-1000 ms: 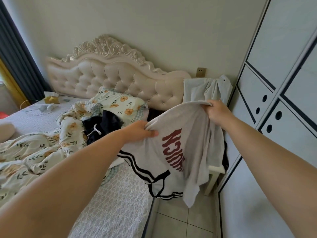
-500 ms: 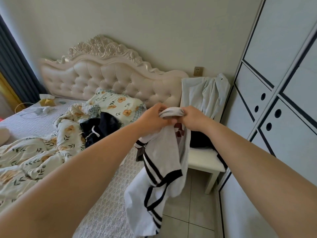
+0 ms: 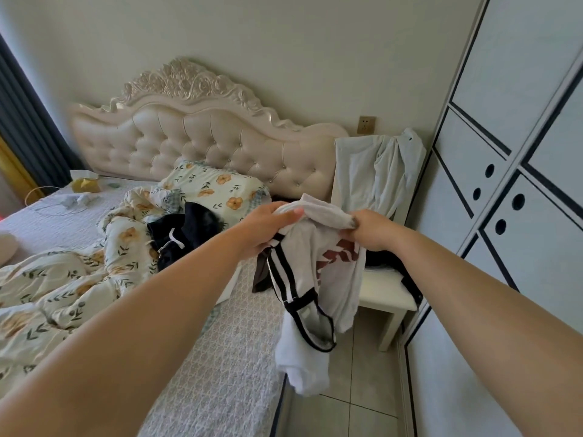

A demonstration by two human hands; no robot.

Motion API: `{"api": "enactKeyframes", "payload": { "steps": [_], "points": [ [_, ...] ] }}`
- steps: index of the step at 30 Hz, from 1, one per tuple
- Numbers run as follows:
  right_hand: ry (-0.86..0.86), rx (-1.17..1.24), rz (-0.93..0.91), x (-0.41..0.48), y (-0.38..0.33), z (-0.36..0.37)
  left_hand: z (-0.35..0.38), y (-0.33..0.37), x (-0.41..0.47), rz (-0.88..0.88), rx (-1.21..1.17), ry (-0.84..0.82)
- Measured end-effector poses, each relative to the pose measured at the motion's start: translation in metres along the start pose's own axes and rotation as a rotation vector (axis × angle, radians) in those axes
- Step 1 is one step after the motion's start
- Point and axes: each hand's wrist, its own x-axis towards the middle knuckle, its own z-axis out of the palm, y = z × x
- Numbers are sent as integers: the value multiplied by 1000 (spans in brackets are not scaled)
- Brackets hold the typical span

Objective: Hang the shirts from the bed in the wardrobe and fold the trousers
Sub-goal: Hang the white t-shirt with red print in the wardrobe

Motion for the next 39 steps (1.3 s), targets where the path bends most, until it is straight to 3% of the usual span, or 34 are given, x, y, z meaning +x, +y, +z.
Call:
{"api": "enactKeyframes", "payload": {
  "steps": [4,6,10,13,16,19,21,24,27,29,32,34,36,39],
  "points": [
    [-12,274,-172,3,-16,1,13,18,9,170,447,56],
    [9,276,-272,4,-30,2,20,25,12,217,483,79],
    [43,175,-291,7,-40,3,25,25,18,305,433,166],
    [85,96,-259,6,-39,-4,24,11,14,282,85,257],
    [227,347,-183,7,-35,-12,20,-19,3,111,-136,200],
    [298,626,-65,8,-30,-18,27,-46,-6,16,-74,100],
    [330,675,-12,10,-22,-19,32,-50,-4,24,-4,164],
    [356,619,134,6,-3,-18,34,-38,2,94,-46,296],
    [223,334,235,-1,13,-15,36,-20,6,203,173,318],
    [153,241,164,-5,13,-9,42,-11,7,255,307,280],
    [182,119,-122,-10,-1,-4,53,-1,8,278,447,215],
    [113,83,-238,-10,-10,-1,58,3,8,300,550,206],
    [71,44,-227,-12,-17,0,60,5,8,318,597,278],
    [144,64,-249,-15,-16,-2,53,1,2,299,504,316]
  ]
}}
